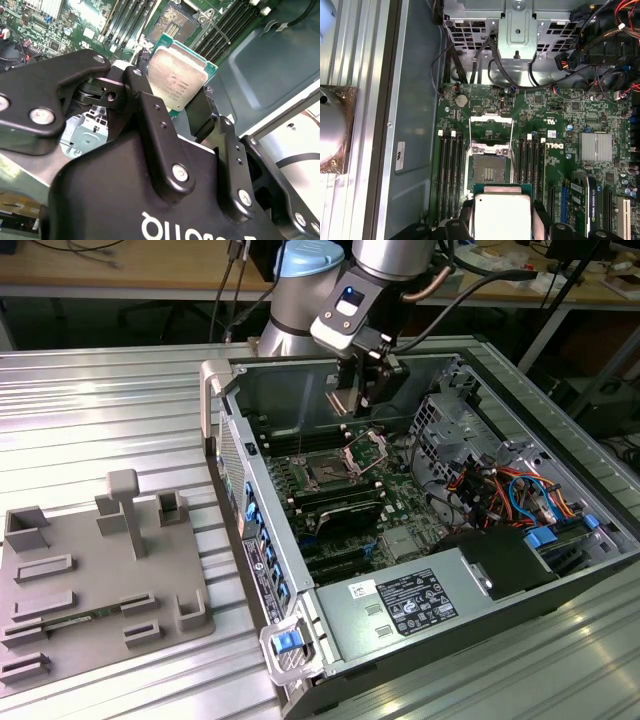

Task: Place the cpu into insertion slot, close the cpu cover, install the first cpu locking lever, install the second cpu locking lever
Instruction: 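Place the cpu into insertion slot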

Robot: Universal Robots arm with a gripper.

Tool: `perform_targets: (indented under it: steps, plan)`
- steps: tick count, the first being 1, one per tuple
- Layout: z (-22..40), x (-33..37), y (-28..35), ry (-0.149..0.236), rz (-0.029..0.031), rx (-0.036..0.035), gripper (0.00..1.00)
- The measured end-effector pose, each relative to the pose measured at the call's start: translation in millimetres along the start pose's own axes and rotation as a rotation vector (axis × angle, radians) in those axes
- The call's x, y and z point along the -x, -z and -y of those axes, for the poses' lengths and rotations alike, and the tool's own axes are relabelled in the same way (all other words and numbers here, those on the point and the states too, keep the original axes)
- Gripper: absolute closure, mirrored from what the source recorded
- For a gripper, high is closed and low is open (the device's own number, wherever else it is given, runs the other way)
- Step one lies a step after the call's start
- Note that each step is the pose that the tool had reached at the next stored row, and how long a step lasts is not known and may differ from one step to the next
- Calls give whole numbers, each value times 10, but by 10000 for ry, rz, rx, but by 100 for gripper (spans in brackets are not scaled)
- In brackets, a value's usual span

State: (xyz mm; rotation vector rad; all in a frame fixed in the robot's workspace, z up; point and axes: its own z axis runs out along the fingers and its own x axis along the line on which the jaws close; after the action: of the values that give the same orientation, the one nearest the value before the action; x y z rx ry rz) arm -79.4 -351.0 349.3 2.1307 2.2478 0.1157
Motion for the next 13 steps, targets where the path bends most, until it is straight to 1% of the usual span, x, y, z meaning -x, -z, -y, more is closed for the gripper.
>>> perform_targets:
  steps: [2,4,5,9,13]
  plan:
    - [1,-5,-16,0,0,0,45]
    - [4,-13,-61,1,-1,-1,45]
    - [4,-13,-72,1,0,-2,45]
    - [13,-11,-173,1,0,-6,45]
    - [18,-12,-236,0,0,-16,45]
